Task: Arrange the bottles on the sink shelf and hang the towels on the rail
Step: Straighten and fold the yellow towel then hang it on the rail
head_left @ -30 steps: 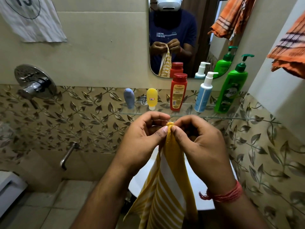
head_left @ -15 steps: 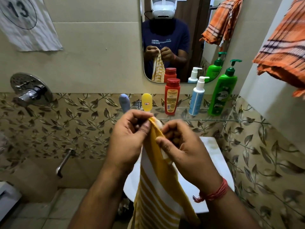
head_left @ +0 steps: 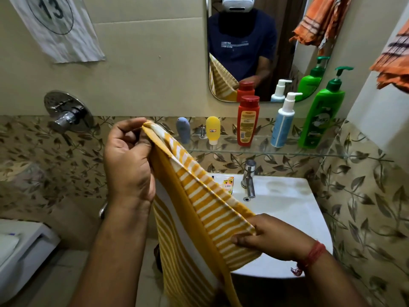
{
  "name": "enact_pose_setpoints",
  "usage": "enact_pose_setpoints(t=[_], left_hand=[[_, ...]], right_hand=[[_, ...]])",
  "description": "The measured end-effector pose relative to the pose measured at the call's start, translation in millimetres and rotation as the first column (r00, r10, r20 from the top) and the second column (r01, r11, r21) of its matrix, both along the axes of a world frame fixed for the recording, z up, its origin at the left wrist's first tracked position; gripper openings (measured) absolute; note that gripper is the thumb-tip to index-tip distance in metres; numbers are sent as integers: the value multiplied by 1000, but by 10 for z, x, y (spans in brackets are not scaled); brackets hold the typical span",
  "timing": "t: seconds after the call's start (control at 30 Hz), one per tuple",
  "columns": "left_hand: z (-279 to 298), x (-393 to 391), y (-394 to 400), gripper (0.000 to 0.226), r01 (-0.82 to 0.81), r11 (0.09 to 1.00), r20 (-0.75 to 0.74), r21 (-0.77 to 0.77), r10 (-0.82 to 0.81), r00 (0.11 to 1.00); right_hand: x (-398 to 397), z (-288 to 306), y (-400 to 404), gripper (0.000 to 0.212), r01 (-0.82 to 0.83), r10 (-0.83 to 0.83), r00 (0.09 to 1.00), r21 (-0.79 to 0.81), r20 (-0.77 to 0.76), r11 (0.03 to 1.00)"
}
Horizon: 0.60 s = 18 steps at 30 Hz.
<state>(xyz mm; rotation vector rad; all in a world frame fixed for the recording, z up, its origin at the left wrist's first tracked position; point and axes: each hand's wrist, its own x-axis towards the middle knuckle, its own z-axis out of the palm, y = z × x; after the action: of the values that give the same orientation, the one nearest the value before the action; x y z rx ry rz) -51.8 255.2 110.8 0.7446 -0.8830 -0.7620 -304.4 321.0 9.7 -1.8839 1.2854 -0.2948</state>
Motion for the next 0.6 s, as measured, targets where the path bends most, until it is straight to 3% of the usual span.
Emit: enact_pose_setpoints(t=[0.1,0.2,0.4,0.6], left_hand=[[-63,75,19,34,-78,997,-4,27,78,997],[-111,172,52,39,-161,984,-27,75,164,986],[-152,323,126,45,-185,977,-70,108,193,979],[-154,283,239,42,-151,987,-18,63,152,988]], right_hand=[[-77,-20,13,28,11,-11,998,-9,-63,1000],[-113,75,50,28,-7,-6,994,-119,-110,993],[-93,172,180,23,226,-225,974,-266,35,937],[81,14,254,78,216,-322,940,-529,-115,821]])
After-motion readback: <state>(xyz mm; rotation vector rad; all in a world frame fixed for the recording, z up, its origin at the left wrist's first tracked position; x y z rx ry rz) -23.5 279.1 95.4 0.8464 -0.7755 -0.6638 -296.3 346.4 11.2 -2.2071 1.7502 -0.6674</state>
